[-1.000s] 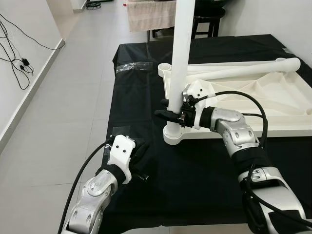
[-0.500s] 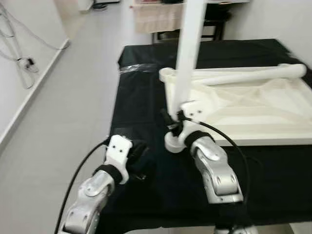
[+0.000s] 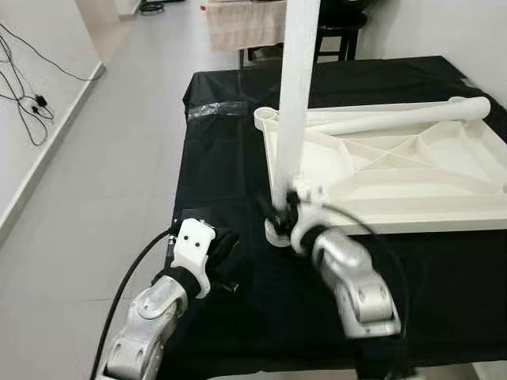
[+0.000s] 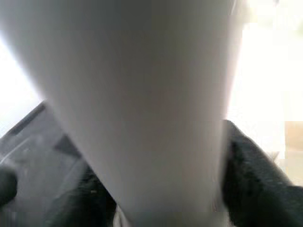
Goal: Building children table
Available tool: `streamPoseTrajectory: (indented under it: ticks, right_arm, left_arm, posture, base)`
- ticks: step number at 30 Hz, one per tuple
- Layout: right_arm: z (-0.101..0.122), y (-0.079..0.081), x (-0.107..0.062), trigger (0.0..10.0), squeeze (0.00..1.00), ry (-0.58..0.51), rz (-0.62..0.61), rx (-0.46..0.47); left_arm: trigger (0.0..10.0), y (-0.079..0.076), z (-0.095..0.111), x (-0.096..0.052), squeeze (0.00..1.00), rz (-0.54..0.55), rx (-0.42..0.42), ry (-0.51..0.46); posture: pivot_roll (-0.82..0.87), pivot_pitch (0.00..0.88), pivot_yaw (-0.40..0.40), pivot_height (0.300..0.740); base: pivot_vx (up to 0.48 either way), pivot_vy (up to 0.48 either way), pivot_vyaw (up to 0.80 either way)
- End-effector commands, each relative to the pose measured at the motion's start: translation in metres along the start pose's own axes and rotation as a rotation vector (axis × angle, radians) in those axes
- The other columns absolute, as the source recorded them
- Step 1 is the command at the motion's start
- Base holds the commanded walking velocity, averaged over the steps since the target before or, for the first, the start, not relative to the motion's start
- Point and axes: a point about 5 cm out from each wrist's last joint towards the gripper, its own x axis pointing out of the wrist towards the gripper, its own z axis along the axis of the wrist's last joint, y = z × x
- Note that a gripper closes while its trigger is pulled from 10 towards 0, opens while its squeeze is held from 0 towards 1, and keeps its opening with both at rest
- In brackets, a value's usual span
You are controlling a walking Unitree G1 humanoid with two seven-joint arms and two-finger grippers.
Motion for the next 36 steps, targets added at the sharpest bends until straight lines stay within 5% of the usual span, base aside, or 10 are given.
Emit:
streamPoseTrajectory:
  ticks: [1,17,18,19,31,36]
  right_arm:
    - [0.011,-0.004,-0.004,10.0,1.00,-0.048,0.013,0.035]
    - [0.005,-0.018,-0.038,10.0,1.00,-0.088,0.034,0.094]
    - [0.005,-0.022,-0.040,10.0,0.16,-0.091,0.020,0.107]
    - [0.004,-0.027,-0.043,10.0,0.00,-0.098,0.000,0.129]
    - [-0.004,-0.044,-0.057,10.0,0.00,-0.089,-0.092,0.076]
    - [-0.001,-0.034,-0.071,10.0,0.00,-0.150,0.029,0.086]
  left_arm:
    - [10.0,0.001,-0.004,-0.002,0.00,-0.004,-0.005,0.023]
    - [10.0,0.016,-0.003,-0.010,0.00,0.116,-0.079,-0.004]
    - [10.0,0.020,-0.003,-0.012,0.00,0.157,-0.090,-0.008]
    - [10.0,0.024,-0.003,-0.013,0.00,0.194,-0.079,-0.004]
    - [10.0,0.040,-0.010,-0.021,0.00,0.342,-0.013,0.042]
    - [10.0,0.042,-0.011,-0.024,0.00,0.364,-0.007,0.049]
  posture:
    - [-0.01,0.131,0.017,0.740]
    - [-0.04,0.117,0.028,0.740]
    - [-0.03,0.112,0.032,0.740]
    - [-0.02,0.109,0.031,0.740]
    - [-0.02,0.107,0.029,0.740]
    - [-0.02,0.108,0.030,0.740]
  base:
    - [0.000,0.000,0.00]
    - [0.000,0.000,0.00]
    - [0.000,0.000,0.00]
    - [0.000,0.000,0.00]
    - [0.000,0.000,0.00]
    - [0.000,0.000,0.00]
